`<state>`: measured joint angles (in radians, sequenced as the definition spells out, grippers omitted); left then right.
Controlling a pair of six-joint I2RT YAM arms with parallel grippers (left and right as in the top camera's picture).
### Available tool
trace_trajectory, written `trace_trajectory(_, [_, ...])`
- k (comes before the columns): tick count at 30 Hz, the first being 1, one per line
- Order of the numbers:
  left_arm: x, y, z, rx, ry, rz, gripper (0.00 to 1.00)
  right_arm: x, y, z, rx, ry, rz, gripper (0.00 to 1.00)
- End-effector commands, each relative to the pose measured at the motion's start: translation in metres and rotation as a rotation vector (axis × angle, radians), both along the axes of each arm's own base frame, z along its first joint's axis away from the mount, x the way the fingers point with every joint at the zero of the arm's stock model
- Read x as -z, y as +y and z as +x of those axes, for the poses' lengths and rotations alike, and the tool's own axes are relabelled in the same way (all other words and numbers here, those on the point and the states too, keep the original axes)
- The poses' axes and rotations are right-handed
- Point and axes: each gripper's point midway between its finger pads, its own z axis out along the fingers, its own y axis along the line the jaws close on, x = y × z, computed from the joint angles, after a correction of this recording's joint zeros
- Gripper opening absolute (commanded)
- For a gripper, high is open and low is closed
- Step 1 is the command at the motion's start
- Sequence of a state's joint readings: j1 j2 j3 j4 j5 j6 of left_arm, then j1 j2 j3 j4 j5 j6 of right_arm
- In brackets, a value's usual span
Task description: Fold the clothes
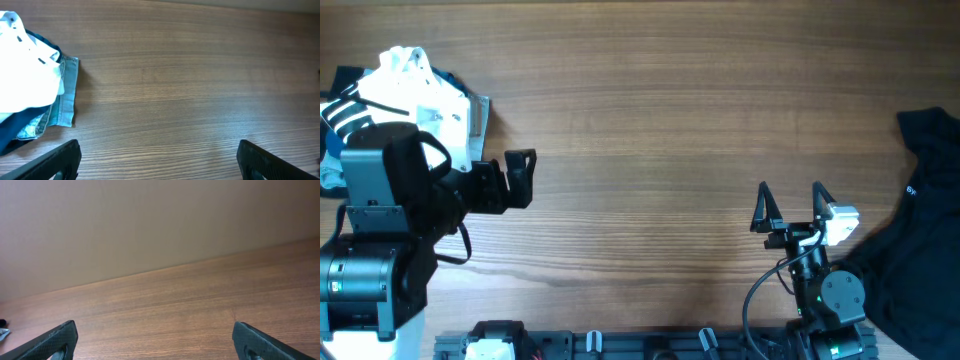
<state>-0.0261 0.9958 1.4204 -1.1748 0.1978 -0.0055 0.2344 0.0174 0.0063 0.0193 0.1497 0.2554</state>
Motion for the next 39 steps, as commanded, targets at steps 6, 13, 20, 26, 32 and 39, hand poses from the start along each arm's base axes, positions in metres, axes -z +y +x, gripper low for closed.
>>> trace_trajectory(6, [0.001,0.0,0.0,-0.003,0.004,0.005,1.0,-0.002,0.001,-0.001,-0.011,-0.011,-0.01,1.0])
trace_trajectory(13, [0.001,0.0,0.0,-0.003,0.004,0.004,1.0,-0.002,0.001,-0.001,-0.011,-0.011,-0.01,1.0])
trace_trajectory(20, [0.001,0.004,0.003,-0.02,-0.001,0.021,1.0,-0.002,0.001,-0.001,-0.011,-0.011,-0.01,1.0])
trace_trajectory(26, [-0.017,0.007,0.019,-0.026,-0.101,0.04,1.0,-0.002,0.001,-0.001,-0.011,-0.011,-0.01,0.99])
trace_trajectory(32, [-0.057,0.01,0.027,0.01,-0.361,0.117,1.0,-0.002,0.001,-0.001,-0.011,-0.011,-0.01,0.99])
trace_trajectory(39, [-0.047,0.014,0.008,-0.006,-0.536,0.13,1.0,-0.002,0.001,-0.001,-0.011,-0.011,-0.01,1.0])
